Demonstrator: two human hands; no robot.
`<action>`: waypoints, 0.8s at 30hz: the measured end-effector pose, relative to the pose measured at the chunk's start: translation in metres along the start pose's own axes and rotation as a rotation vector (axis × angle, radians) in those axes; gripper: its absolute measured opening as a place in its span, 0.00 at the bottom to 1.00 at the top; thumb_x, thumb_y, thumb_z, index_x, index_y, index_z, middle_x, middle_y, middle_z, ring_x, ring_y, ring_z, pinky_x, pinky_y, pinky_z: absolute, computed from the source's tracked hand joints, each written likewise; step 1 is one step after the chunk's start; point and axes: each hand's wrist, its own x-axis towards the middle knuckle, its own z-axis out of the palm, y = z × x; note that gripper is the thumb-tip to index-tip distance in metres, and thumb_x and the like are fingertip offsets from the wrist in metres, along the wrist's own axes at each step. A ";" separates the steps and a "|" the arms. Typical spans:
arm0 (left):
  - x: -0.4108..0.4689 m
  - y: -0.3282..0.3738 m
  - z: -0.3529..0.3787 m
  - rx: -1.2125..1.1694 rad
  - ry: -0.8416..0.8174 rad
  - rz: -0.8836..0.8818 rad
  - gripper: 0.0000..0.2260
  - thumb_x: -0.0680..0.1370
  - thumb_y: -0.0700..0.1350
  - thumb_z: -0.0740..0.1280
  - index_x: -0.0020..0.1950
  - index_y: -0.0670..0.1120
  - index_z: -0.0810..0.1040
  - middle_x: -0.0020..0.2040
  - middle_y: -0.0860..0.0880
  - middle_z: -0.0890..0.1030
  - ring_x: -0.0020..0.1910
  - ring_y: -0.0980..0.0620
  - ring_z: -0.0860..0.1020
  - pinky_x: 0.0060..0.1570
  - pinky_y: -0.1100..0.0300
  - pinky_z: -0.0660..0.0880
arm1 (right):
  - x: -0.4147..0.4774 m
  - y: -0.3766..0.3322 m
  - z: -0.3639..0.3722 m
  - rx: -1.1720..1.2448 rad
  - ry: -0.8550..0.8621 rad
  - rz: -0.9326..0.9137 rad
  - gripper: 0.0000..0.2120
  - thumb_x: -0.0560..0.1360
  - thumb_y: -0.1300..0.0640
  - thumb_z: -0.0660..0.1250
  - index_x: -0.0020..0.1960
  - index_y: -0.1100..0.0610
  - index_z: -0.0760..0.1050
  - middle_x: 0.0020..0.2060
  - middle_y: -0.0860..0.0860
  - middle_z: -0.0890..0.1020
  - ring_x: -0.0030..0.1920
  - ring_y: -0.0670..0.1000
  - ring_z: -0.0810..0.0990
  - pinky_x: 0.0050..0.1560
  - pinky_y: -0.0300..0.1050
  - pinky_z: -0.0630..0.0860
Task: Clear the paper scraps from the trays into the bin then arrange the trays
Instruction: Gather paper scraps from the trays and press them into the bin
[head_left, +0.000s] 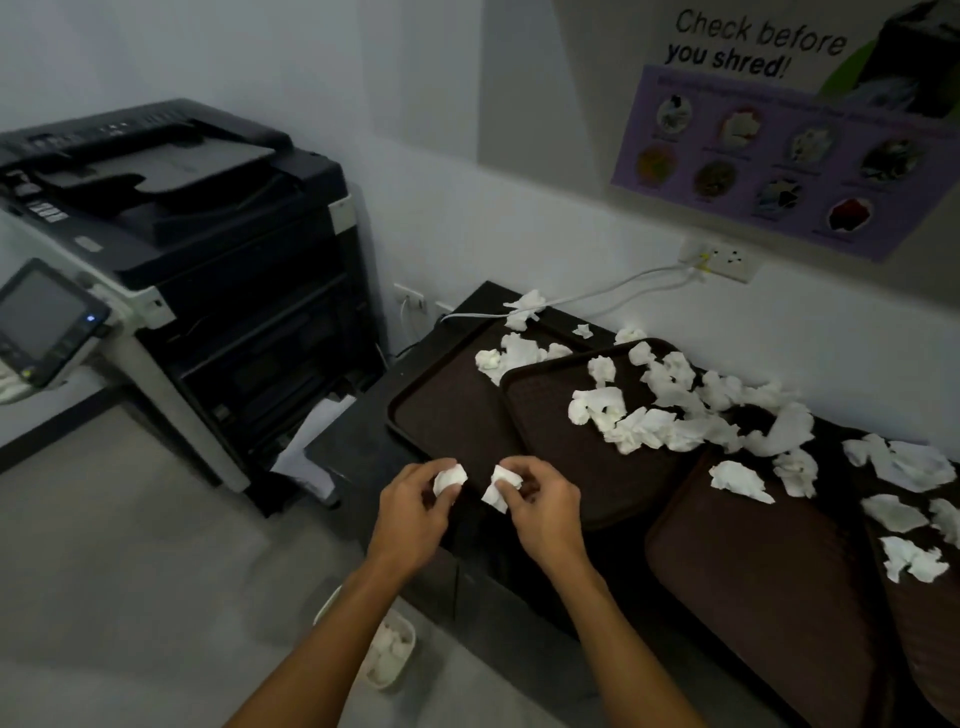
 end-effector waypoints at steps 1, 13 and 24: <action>-0.007 -0.013 -0.019 0.004 0.015 -0.017 0.13 0.78 0.45 0.74 0.61 0.53 0.83 0.53 0.58 0.81 0.47 0.60 0.81 0.50 0.62 0.80 | -0.008 -0.007 0.020 -0.005 -0.021 -0.004 0.11 0.76 0.59 0.75 0.57 0.48 0.83 0.52 0.43 0.84 0.52 0.40 0.83 0.55 0.38 0.81; -0.069 -0.124 -0.137 0.044 0.091 -0.268 0.12 0.80 0.45 0.71 0.63 0.51 0.83 0.55 0.52 0.83 0.45 0.60 0.80 0.42 0.75 0.72 | -0.084 -0.034 0.180 -0.033 -0.200 0.058 0.12 0.77 0.63 0.74 0.57 0.50 0.84 0.53 0.45 0.81 0.50 0.42 0.82 0.51 0.31 0.79; -0.090 -0.242 -0.125 0.086 0.117 -0.451 0.16 0.80 0.48 0.68 0.68 0.49 0.79 0.61 0.45 0.81 0.56 0.47 0.81 0.58 0.52 0.79 | -0.078 0.053 0.284 -0.102 -0.383 0.201 0.10 0.74 0.62 0.76 0.52 0.53 0.81 0.46 0.48 0.84 0.43 0.42 0.83 0.45 0.31 0.80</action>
